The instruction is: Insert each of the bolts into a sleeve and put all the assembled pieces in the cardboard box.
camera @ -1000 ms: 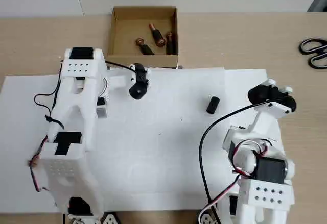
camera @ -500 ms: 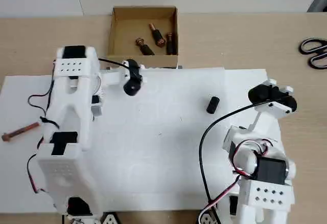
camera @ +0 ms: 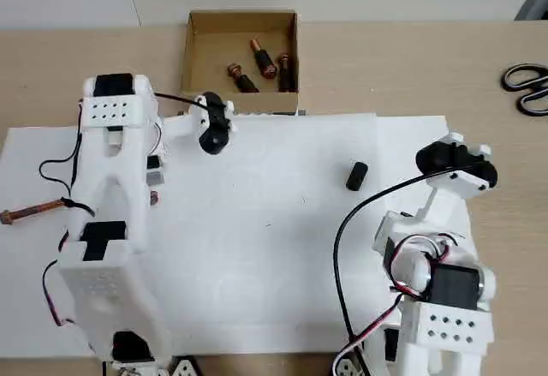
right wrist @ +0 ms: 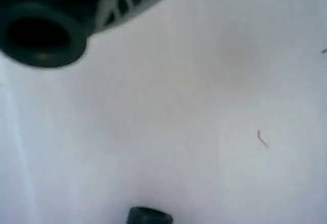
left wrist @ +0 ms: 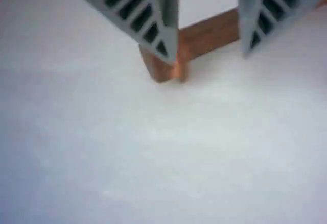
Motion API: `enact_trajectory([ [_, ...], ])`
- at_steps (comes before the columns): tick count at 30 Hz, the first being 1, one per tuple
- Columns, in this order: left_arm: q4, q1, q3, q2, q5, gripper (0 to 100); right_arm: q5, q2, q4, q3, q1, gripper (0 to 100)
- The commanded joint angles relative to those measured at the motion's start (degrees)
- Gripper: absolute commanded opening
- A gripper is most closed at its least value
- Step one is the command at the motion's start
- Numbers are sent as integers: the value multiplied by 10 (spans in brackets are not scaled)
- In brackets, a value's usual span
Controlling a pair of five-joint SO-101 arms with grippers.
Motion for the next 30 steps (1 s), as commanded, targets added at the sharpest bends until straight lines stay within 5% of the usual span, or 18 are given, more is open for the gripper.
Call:
enact_trajectory([
  [1, 7, -3, -28, -3, -7, 75, 2, -7, 2, -28, 4, 3],
  [8, -35, -4, -36, -4, 211, 55, 2, -7, 2, -28, 2, 3],
  [15, 16, 0, -114, -4, 385, 21, 2, -8, 0, -29, 0, 3],
  [22, 17, 11, -82, -135, 484, 24, 1, -19, 1, -29, 0, 3],
  [30, 17, 49, 130, -358, 581, 25, 4, -91, 10, -29, 0, 4],
])
